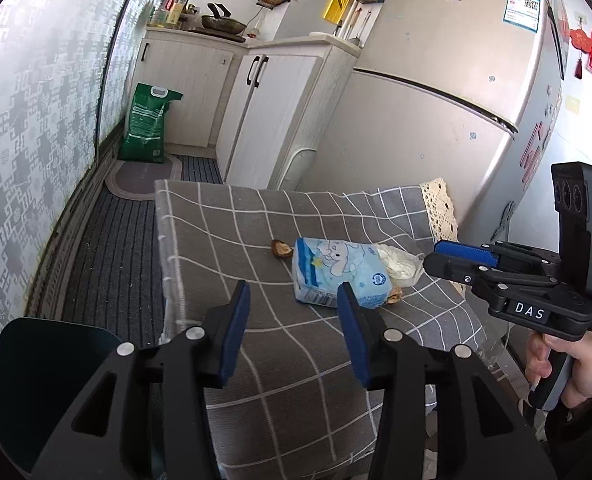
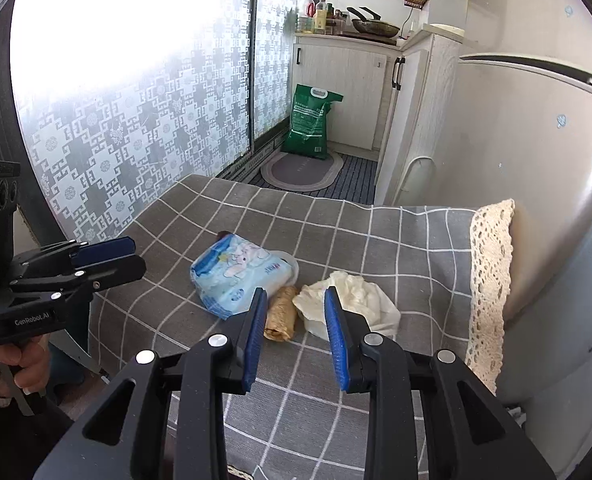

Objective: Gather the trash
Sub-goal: 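Move both tools back to the stool toward the blue wipes packet, then grasp the blue wipes packet with the left gripper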

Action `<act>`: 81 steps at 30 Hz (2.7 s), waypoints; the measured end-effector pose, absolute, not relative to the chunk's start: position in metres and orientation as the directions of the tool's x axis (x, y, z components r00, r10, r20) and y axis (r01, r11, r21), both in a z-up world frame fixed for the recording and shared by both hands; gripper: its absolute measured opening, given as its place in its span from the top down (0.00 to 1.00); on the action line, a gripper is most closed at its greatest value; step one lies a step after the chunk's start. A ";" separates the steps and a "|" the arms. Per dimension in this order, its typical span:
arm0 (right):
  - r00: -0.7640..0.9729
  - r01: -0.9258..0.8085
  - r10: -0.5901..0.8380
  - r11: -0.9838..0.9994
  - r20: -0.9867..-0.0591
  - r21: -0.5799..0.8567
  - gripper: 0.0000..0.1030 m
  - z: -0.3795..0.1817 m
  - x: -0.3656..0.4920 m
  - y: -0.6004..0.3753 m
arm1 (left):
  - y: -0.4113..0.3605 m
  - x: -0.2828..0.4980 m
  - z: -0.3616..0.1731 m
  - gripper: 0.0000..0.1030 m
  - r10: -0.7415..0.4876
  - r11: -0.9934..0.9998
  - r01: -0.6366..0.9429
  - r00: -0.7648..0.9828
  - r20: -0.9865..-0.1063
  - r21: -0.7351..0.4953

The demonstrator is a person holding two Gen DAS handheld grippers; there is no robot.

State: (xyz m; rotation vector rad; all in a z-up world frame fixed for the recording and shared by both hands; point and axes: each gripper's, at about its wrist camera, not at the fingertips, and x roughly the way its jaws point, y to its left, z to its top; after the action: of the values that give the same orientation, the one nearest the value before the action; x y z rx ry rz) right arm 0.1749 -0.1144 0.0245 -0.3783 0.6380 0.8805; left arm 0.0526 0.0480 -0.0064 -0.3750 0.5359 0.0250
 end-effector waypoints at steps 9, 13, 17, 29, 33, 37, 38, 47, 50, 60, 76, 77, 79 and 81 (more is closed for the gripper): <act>0.457 -0.800 0.598 0.601 -0.659 -0.009 0.71 0.015 0.185 -0.141 | 0.031 0.076 -0.016 0.24 -0.072 0.936 -0.125 0.848 -0.525 -0.330; 0.458 -0.795 0.604 0.606 -0.652 0.003 0.71 0.015 0.188 -0.149 | 0.023 0.084 -0.012 0.18 -0.069 0.943 -0.113 0.854 -0.515 -0.313; 0.460 -0.791 0.610 0.611 -0.645 0.013 0.71 0.016 0.191 -0.156 | 0.017 0.090 -0.007 0.18 -0.068 0.947 -0.104 0.861 -0.504 -0.304; 0.457 -0.787 0.617 0.616 -0.640 0.033 0.71 0.017 0.193 -0.170 | -0.005 0.123 -0.021 0.15 -0.003 0.973 -0.145 0.770 -0.639 -0.179; 0.451 -0.785 0.617 0.618 -0.645 0.042 0.71 0.014 0.195 -0.174 | -0.002 0.126 -0.022 0.15 0.005 0.968 -0.163 0.774 -0.633 -0.191; 0.444 -0.786 0.614 0.617 -0.653 0.046 0.71 0.011 0.197 -0.177 | -0.003 0.131 -0.023 0.15 -0.001 0.968 -0.156 0.778 -0.629 -0.196; 0.443 -0.786 0.613 0.617 -0.654 0.046 0.69 0.010 0.198 -0.177 | -0.003 0.132 -0.023 0.15 -0.004 0.969 -0.153 0.779 -0.627 -0.196; 0.426 -0.787 0.615 0.614 -0.663 0.063 0.65 0.005 0.199 -0.177 | 0.001 0.128 -0.021 0.32 -0.027 0.962 -0.144 0.798 -0.602 -0.234; 0.425 -0.785 0.615 0.616 -0.665 0.068 0.62 0.004 0.201 -0.175 | 0.005 0.122 -0.017 0.32 -0.025 0.958 -0.147 0.814 -0.581 -0.246; 0.446 -0.765 0.589 0.642 -0.674 0.054 0.62 -0.004 0.210 -0.159 | 0.019 0.098 0.002 0.32 -0.042 0.949 -0.119 0.871 -0.489 -0.293; 0.477 -0.753 0.534 0.658 -0.698 -0.012 0.68 -0.019 0.223 -0.132 | 0.034 0.074 0.009 0.32 -0.053 0.952 -0.093 0.886 -0.460 -0.290; 0.471 -0.757 0.536 0.654 -0.700 -0.009 0.76 -0.019 0.223 -0.132 | 0.035 0.072 0.010 0.32 -0.050 0.953 -0.095 0.887 -0.459 -0.289; 0.462 -0.759 0.536 0.651 -0.706 -0.003 0.80 -0.019 0.223 -0.131 | 0.038 0.070 0.011 0.32 -0.046 0.952 -0.099 0.888 -0.458 -0.288; 0.452 -0.761 0.538 0.649 -0.712 0.007 0.86 -0.019 0.224 -0.130 | 0.040 0.067 0.012 0.32 -0.042 0.952 -0.103 0.888 -0.458 -0.288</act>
State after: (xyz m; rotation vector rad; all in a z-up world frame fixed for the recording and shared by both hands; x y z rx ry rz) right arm 0.2237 -0.1299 -0.0187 -0.3356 0.7440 0.8210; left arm 0.0666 0.0402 0.0117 -0.3123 0.4791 0.0324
